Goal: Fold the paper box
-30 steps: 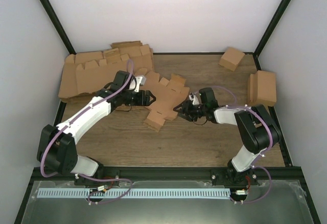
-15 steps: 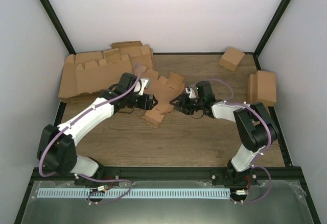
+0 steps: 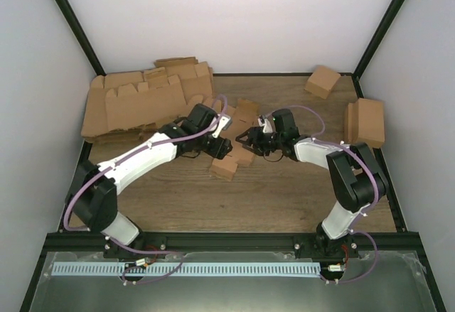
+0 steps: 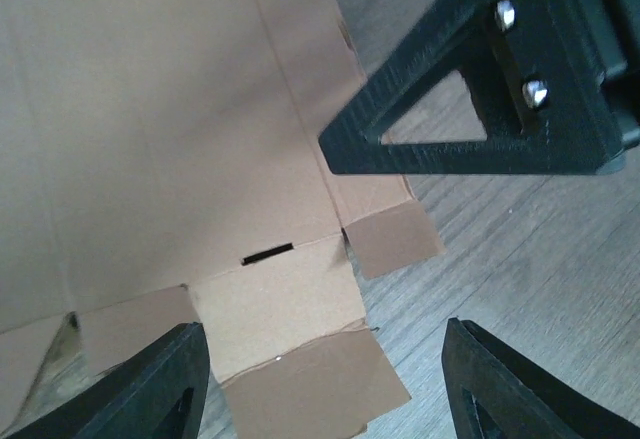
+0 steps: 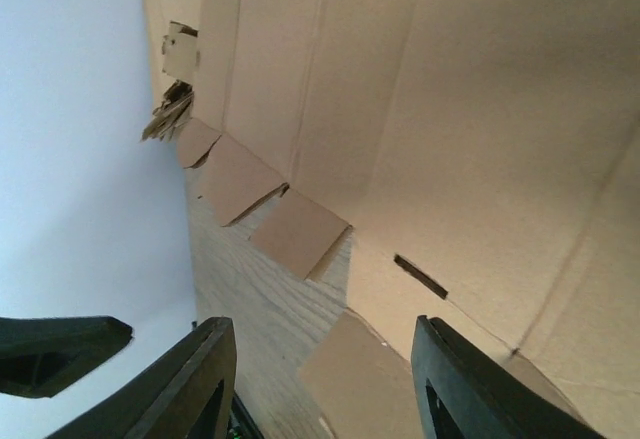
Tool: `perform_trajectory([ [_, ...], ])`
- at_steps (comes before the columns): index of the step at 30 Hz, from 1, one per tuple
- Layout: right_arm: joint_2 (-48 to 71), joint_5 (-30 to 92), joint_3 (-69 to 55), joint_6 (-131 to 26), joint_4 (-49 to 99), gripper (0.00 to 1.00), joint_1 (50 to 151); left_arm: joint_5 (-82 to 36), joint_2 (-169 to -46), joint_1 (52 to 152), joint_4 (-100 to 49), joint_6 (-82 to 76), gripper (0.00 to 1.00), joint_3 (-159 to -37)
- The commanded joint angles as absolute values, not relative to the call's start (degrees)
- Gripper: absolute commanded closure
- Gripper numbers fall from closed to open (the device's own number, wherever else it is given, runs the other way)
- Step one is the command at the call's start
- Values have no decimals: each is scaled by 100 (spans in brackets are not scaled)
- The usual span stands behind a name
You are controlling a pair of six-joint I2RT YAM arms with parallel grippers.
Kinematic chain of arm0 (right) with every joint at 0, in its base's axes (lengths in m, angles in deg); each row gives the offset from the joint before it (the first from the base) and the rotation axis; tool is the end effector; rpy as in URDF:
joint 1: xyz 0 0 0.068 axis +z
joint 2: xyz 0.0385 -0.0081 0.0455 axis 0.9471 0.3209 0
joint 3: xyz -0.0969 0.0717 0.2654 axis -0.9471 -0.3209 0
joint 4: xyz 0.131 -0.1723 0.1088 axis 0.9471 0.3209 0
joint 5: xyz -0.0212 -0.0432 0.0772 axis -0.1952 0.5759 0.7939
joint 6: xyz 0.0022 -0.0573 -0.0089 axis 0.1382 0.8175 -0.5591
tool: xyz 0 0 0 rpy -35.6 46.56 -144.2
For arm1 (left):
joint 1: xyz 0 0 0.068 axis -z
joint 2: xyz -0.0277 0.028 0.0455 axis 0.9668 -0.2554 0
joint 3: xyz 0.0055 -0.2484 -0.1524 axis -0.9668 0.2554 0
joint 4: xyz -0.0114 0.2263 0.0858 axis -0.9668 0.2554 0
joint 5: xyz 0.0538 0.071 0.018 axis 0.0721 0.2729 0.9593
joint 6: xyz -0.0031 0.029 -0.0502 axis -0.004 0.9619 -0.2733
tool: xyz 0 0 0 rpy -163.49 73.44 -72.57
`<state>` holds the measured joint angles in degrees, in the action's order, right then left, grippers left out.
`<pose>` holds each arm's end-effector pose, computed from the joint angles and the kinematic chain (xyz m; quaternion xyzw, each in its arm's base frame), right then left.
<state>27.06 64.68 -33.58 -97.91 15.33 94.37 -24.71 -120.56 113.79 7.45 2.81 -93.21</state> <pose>0.2931 0.1549 0.2039 0.0632 0.8539 0.5009 0.1262 0.2404 -0.2012 0.2841 0.2903 0.8939 -0.2040 0.2738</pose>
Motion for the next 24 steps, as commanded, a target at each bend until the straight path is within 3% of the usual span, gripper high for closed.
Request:
perform_trajectory([
  [1, 2298, 5904, -3333, -9577, 2110, 49, 9445, -2242, -12437, 11690, 742, 683, 35, -9577],
  [8, 1671, 5670, -4152, -9416, 2230, 49, 9003, -1681, -13082, 12242, 774, 1272, 57, -9834],
  [24, 1581, 6156, -5056, -8556, 1879, 64, 8779, -1140, -13663, 12500, 560, 483, 54, -10224],
])
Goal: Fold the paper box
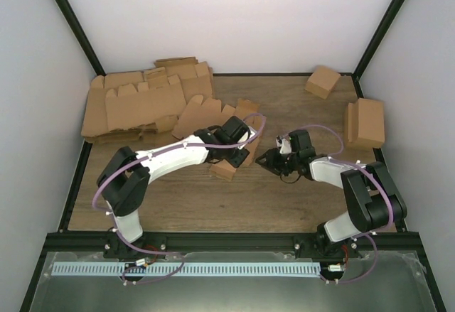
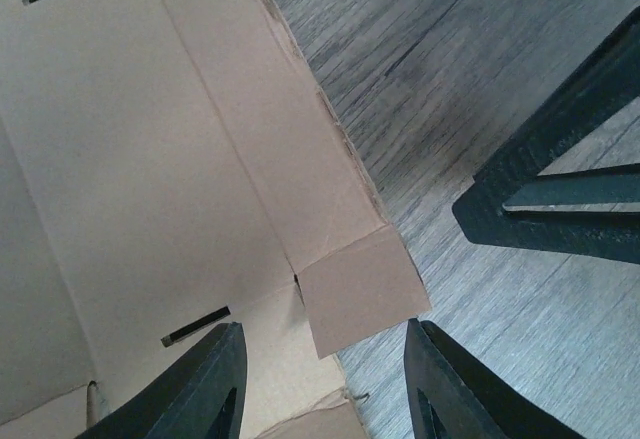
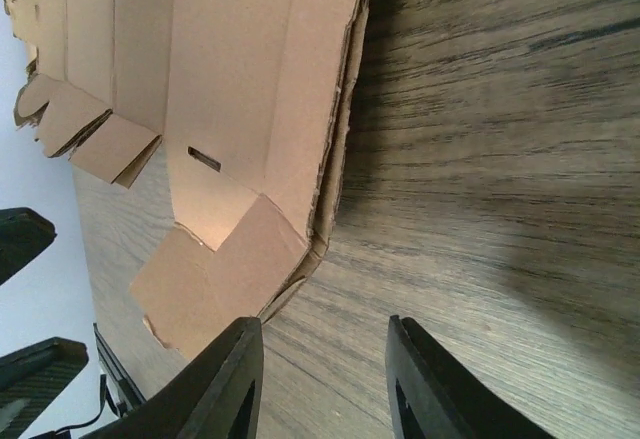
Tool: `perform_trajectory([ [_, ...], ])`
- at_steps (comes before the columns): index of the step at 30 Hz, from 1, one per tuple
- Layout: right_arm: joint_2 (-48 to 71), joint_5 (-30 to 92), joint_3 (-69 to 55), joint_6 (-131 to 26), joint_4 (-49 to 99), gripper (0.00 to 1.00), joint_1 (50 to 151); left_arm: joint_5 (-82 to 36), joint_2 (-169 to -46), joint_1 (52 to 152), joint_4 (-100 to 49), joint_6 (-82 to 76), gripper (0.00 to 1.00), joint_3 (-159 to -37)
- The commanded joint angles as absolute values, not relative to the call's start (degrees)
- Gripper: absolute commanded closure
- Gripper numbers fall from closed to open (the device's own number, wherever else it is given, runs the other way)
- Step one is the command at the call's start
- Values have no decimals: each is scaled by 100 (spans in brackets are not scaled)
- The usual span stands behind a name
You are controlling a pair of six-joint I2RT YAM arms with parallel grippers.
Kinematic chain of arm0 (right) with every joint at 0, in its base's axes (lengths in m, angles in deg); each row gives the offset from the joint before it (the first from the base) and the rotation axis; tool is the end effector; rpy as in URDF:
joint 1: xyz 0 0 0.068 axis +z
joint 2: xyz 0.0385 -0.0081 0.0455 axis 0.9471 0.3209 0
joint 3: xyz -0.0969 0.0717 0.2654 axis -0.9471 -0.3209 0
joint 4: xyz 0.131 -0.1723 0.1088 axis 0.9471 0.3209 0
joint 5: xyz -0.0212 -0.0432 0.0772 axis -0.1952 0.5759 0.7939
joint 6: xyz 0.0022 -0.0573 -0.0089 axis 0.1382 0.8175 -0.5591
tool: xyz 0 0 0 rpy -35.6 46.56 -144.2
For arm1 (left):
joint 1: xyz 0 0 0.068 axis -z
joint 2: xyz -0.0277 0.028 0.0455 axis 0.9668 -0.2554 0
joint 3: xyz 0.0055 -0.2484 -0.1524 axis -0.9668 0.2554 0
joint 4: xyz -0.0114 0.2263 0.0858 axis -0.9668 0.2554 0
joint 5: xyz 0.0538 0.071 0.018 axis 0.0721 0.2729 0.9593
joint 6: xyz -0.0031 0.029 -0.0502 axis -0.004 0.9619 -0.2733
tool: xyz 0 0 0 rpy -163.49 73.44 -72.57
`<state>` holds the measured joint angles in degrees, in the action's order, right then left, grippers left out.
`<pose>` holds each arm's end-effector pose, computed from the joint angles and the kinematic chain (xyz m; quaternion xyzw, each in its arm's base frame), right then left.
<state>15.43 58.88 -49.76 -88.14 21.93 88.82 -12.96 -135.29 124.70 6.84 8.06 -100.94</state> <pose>0.2309 0.0984 0.1729 0.0899 0.8952 0.4134 0.1400 0.2419 -0.2814 0.2413 0.3912 0.8769 -0.1076 0.2578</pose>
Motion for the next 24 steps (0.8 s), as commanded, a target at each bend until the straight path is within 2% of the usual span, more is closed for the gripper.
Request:
perform_trajectory([
  [1, 1627, 6228, -5080, -8553, 1783, 65, 8761, -1130, -13634, 12502, 538, 414, 54, -10217],
  [24, 2055, 6741, -5709, -8367, 193, 69, 8717, -444, -12095, 12465, -168, -635, 40, -9187],
])
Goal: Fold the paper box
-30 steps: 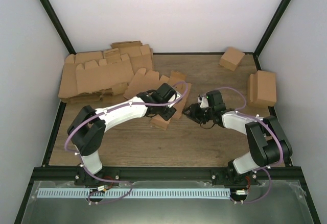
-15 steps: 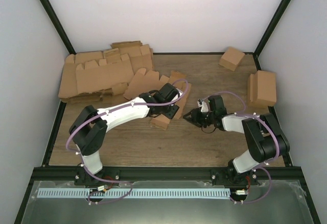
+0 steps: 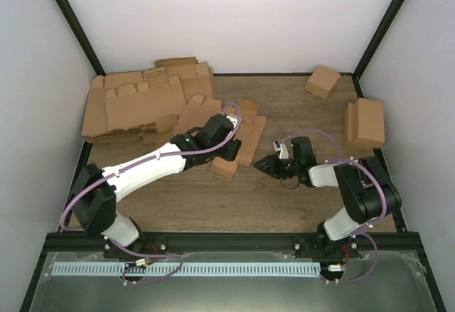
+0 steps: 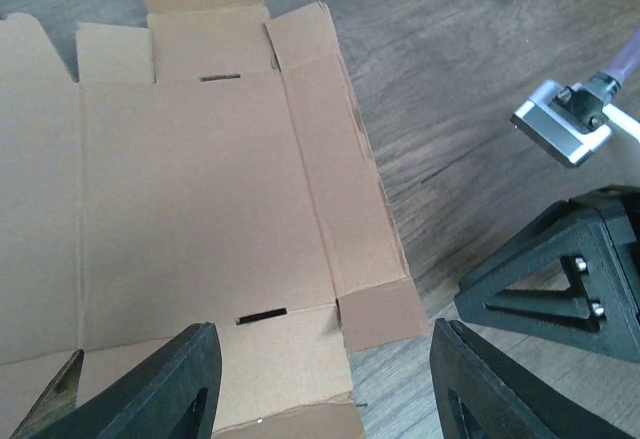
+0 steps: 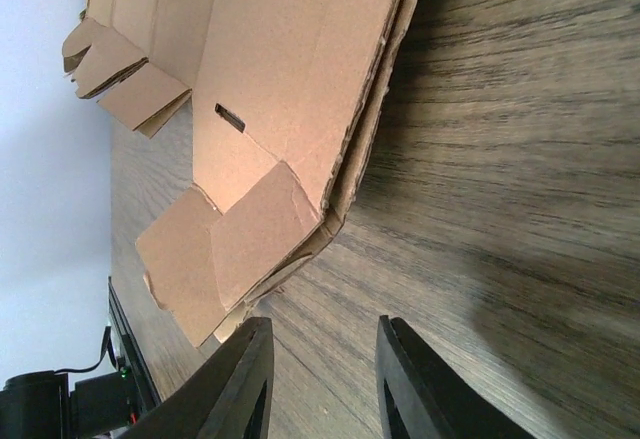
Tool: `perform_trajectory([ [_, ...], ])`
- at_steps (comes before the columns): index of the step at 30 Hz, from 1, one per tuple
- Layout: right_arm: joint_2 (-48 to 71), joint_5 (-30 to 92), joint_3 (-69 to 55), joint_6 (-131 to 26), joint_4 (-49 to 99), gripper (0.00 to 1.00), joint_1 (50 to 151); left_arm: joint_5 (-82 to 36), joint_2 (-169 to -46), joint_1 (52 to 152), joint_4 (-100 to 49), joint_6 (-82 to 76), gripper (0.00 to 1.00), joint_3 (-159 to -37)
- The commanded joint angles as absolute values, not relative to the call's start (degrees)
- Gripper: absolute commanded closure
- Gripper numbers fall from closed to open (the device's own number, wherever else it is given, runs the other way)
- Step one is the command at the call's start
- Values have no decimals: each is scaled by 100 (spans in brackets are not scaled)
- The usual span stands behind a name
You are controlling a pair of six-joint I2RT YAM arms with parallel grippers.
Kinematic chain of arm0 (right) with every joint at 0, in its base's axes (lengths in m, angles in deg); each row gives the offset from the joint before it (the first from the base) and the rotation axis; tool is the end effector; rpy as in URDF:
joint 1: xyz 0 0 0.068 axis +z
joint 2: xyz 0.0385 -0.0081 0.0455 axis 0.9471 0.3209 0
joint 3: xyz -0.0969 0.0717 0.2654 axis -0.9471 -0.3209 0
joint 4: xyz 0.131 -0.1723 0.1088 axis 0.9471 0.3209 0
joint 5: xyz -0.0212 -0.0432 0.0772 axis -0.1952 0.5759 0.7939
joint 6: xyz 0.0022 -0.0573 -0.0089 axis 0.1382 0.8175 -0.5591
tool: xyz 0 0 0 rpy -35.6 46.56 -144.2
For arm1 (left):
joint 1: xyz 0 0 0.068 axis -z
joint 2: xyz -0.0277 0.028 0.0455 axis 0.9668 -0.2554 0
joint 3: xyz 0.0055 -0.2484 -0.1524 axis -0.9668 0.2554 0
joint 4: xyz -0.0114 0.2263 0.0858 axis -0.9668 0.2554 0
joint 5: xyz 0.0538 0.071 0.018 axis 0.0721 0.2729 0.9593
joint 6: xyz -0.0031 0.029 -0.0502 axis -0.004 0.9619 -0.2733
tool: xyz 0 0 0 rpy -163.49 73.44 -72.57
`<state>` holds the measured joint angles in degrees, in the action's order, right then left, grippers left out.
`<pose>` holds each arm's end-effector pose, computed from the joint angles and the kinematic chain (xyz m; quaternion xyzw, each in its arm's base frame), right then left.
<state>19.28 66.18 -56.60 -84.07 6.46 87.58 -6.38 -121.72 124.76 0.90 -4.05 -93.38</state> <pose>0.2260 0.0956 0.1506 0.0269 0.8702 0.4648 0.1612 0.2168 -0.2451 0.2875 0.2638 0.8856 -0.1401 0.3557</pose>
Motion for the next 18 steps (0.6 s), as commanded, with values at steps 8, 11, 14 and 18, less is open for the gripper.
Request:
perform_trajectory([
  [8, 2286, 6627, -5798, -8499, -28, 74, 8718, -1055, -12129, 12156, -355, -969, 40, -9046],
  [11, 2416, 6713, -5881, -8582, -269, 76, 8711, -1088, -12215, 12144, -322, -911, 40, -9103],
  [14, 2538, 6787, -5879, -8633, -454, 77, 8716, -1102, -12396, 12142, -239, -888, 40, -9205],
  [18, 2679, 6827, -5827, -8690, -557, 80, 8710, -1167, -12570, 12143, -191, -890, 41, -9272],
])
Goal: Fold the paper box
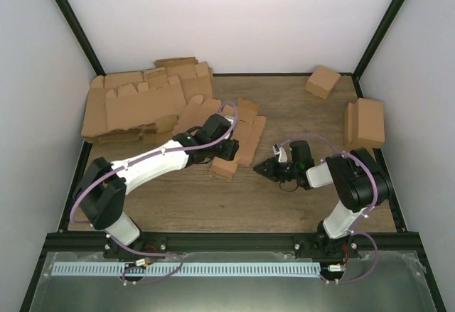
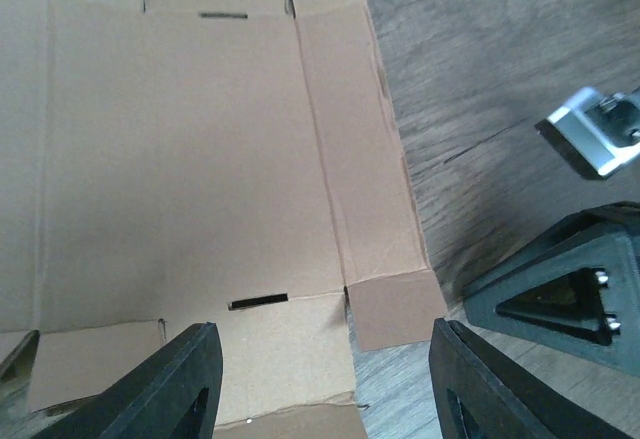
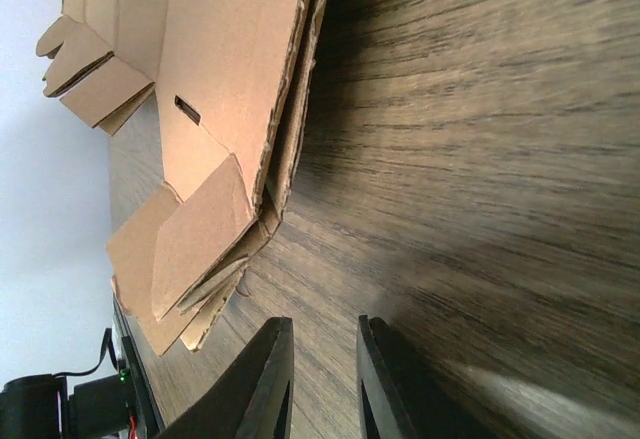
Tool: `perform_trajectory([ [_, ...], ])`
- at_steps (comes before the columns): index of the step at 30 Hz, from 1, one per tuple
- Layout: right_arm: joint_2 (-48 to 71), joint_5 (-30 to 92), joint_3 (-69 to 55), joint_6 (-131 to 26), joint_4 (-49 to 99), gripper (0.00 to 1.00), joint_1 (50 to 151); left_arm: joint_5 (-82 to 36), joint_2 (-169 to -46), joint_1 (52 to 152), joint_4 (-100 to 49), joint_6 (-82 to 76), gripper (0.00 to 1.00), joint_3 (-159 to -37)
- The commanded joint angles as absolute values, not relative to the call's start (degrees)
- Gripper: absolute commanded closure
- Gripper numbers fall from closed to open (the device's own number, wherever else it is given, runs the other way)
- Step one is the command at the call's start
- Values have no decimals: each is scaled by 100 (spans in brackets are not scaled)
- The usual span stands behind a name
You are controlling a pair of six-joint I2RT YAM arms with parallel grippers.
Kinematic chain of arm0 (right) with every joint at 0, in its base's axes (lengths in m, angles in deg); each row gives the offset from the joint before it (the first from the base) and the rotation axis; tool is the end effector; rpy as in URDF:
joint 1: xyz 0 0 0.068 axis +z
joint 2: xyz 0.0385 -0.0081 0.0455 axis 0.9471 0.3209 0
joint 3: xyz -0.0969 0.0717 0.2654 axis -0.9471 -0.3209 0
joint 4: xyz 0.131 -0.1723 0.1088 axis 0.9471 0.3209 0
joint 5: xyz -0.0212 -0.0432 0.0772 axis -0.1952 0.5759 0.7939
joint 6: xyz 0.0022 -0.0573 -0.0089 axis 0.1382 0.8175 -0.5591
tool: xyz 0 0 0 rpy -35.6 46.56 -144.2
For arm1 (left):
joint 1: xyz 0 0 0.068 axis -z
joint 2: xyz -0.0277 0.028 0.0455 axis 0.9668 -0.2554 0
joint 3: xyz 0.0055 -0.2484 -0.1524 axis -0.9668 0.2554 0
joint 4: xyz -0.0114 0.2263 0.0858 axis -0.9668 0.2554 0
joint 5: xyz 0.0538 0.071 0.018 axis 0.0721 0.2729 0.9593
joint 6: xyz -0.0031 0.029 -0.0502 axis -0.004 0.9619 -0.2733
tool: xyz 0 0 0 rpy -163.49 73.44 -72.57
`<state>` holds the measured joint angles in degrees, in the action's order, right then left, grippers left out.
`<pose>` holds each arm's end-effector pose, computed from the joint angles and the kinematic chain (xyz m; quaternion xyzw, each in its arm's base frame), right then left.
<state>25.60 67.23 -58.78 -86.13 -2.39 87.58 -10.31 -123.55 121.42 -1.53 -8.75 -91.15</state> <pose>0.2298 0.0973 0.1292 0.0374 0.8664 0.4747 0.1505 0.2317 -0.2372 0.2687 0.2158 0.9054 -0.1644 0.3267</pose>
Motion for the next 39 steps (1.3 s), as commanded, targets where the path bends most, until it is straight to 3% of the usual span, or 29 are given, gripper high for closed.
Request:
perform_trajectory([
  [1, 2714, 6806, -5803, -8706, -561, 81, 8713, -1186, -12602, 12139, -191, -883, 41, -9281],
  [31, 3655, 6719, -5242, -9212, -1400, 81, 8533, -1268, -12965, 12140, 17, -705, 48, -9458],
  [39, 3886, 6792, -5100, -9260, -1372, 89, 8534, -1280, -12975, 12143, 48, -703, 49, -9450],
])
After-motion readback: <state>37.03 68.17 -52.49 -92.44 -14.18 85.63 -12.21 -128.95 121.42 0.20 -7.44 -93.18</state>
